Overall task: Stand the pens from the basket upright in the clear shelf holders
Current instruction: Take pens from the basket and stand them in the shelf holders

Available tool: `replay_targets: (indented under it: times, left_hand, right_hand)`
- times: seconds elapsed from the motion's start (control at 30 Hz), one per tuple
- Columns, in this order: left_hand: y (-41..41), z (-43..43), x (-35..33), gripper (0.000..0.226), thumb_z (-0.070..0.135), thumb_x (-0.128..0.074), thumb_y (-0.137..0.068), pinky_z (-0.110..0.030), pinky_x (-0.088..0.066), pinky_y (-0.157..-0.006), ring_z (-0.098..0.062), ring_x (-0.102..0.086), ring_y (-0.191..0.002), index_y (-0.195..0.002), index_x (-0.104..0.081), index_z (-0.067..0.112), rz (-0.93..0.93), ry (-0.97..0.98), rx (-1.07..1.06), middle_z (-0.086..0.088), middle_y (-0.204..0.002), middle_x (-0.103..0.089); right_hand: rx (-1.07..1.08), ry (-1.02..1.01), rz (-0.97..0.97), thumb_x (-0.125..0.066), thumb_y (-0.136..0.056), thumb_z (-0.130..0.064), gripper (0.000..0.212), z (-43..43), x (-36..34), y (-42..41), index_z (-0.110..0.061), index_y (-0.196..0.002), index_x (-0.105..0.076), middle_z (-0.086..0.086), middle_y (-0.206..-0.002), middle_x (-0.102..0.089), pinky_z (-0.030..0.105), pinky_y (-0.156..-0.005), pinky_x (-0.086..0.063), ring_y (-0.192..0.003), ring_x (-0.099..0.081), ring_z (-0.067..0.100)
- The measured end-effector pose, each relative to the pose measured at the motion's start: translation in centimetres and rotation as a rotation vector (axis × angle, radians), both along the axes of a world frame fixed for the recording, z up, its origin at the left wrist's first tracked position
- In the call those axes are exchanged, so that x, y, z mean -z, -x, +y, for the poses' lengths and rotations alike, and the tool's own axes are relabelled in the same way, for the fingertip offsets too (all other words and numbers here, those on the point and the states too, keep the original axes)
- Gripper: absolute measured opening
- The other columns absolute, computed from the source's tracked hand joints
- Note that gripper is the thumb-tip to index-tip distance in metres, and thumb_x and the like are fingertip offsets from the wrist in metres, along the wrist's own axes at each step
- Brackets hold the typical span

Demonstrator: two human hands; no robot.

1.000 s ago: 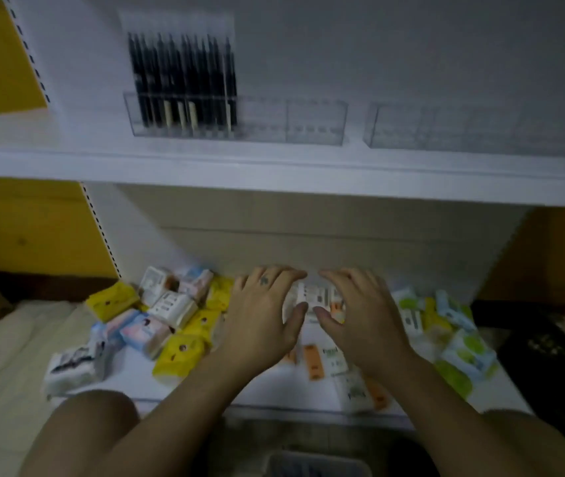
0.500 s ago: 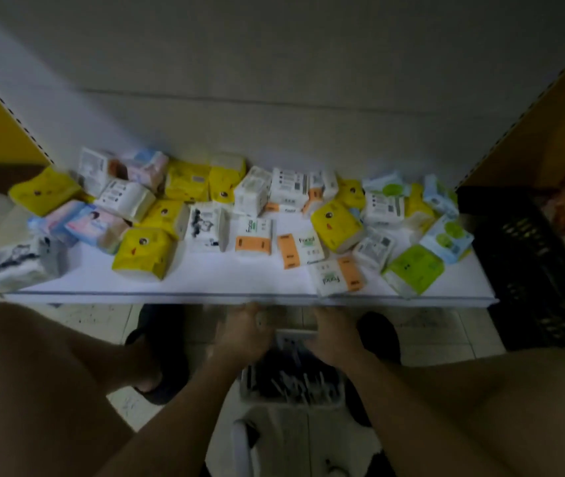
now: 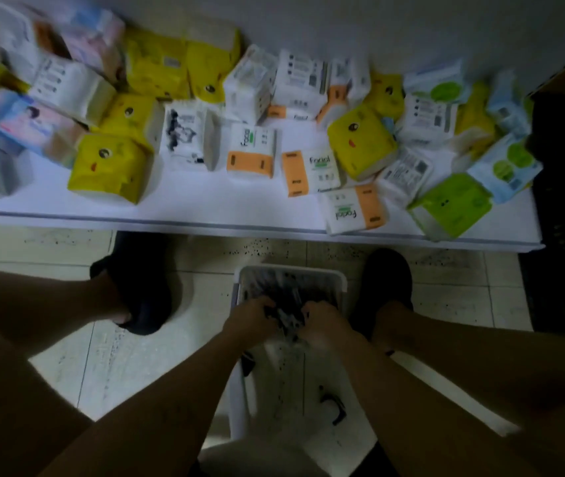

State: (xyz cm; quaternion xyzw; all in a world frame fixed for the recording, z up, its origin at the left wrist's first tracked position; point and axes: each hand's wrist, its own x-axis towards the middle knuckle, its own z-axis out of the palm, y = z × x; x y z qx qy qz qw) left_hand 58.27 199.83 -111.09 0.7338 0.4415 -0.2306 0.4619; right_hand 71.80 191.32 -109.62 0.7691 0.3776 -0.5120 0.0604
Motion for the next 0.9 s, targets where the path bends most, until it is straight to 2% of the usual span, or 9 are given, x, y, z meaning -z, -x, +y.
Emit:
replay_targets:
  times: [0.07, 0.13, 0.27, 0.37, 0.47, 0.6, 0.7, 0.8, 0.9]
  left_hand:
    - [-0.1, -1.4, 1.0, 0.036, 0.028, -0.054, -0.095, -0.025, -0.040, -0.095, -0.022, -0.054, -0.118, -0.130, -0.055, 0.018, 0.003, 0.047, -0.013, -0.006, -0.129, -0.059]
    - [-0.7, -2.5, 1.8, 0.042, 0.025, -0.052, -0.097, -0.021, -0.037, -0.093, -0.025, -0.049, -0.123, -0.137, -0.046, 0.016, 0.004, 0.076, -0.043, -0.010, -0.136, -0.053]
    - [-1.9, -3.5, 3.3, 0.055, 0.035, -0.047, -0.099, -0.032, -0.036, -0.108, -0.029, -0.038, -0.135, -0.149, -0.029, 0.018, 0.033, 0.078, -0.007, -0.011, -0.149, -0.039]
    - [-1.6, -3.6, 3.2, 0.056, 0.033, -0.045, -0.100, -0.030, -0.026, -0.112, -0.027, -0.028, -0.141, -0.151, -0.026, 0.018, 0.062, 0.086, 0.110, -0.009, -0.154, -0.030]
    - [-1.0, -3.4, 2.9, 0.046, 0.026, -0.052, -0.097, -0.031, -0.040, -0.103, -0.027, -0.046, -0.127, -0.140, -0.044, 0.013, 0.046, 0.091, 0.066, -0.013, -0.140, -0.048]
    - [-0.6, -2.8, 2.4, 0.014, 0.016, -0.053, -0.095, -0.032, -0.050, -0.086, -0.024, -0.059, -0.095, -0.099, -0.062, 0.006, 0.044, 0.072, -0.080, -0.014, -0.098, -0.062]
    - [0.3, -2.1, 2.1, 0.020, 0.016, -0.056, -0.093, -0.023, -0.048, -0.065, -0.017, -0.059, -0.075, -0.087, -0.070, 0.004, 0.046, -0.045, -0.157, -0.012, -0.088, -0.068]
    - [0.9, -1.4, 1.8, 0.015, 0.019, -0.066, -0.087, -0.014, -0.040, -0.052, -0.008, -0.058, -0.063, -0.076, -0.072, 0.011, 0.044, -0.064, -0.338, -0.009, -0.085, -0.072]
    - [1.1, -1.1, 1.4, 0.012, 0.016, -0.073, -0.080, -0.016, -0.049, -0.059, -0.009, -0.061, -0.070, -0.076, -0.062, 0.019, 0.015, 0.019, -0.475, -0.007, -0.090, -0.069]
  right_hand:
    - [-0.045, 0.061, -0.009, -0.053, -0.095, -0.029, 0.020, -0.3, 1.3, 0.6, -0.011, -0.104, -0.057, 0.010, -0.096, -0.056, 0.038, -0.076, -0.049, -0.095, -0.056, 0.031]
    - [-0.076, 0.111, -0.025, -0.050, -0.096, -0.037, 0.034, -1.0, 2.2, 1.0, -0.015, -0.121, -0.056, 0.010, -0.118, -0.055, 0.042, -0.090, -0.049, -0.107, -0.054, 0.032]
    - [-0.115, 0.077, -0.015, -0.044, -0.097, -0.043, 0.051, -2.2, 3.1, 0.7, -0.027, -0.145, -0.040, 0.008, -0.153, -0.031, 0.048, -0.112, -0.033, -0.136, -0.034, 0.035]
    - [-0.153, 0.091, 0.038, -0.044, -0.098, -0.042, 0.058, -2.4, 3.3, 0.4, -0.032, -0.152, -0.025, 0.008, -0.160, -0.014, 0.045, -0.118, -0.022, -0.144, -0.019, 0.036]
    - [-0.172, 0.158, 0.050, -0.049, -0.097, -0.041, 0.069, -2.8, 3.4, 0.4, -0.030, -0.155, -0.012, 0.014, -0.160, -0.005, 0.042, -0.117, -0.020, -0.144, -0.014, 0.037]
    - [-0.064, 0.177, 0.047, -0.054, -0.095, -0.041, 0.074, -2.8, 3.9, 1.3, -0.025, -0.155, -0.014, 0.014, -0.160, -0.003, 0.042, -0.120, -0.017, -0.145, -0.010, 0.036]
    - [-0.058, 0.220, 0.015, -0.054, -0.094, -0.040, 0.068, -2.5, 3.6, 1.8, -0.019, -0.152, -0.025, 0.015, -0.158, -0.012, 0.044, -0.118, -0.021, -0.143, -0.017, 0.037]
    - [-0.083, 0.152, -0.124, -0.050, -0.096, -0.035, 0.042, -2.3, 2.9, 1.4, -0.009, -0.128, -0.056, 0.013, -0.137, -0.048, 0.034, -0.099, -0.043, -0.122, -0.049, 0.030]
    - [-0.092, 0.096, -0.148, -0.050, -0.096, -0.036, 0.041, -2.0, 2.5, 0.9, -0.009, -0.127, -0.057, 0.013, -0.132, -0.052, 0.036, -0.098, -0.045, -0.120, -0.050, 0.029]
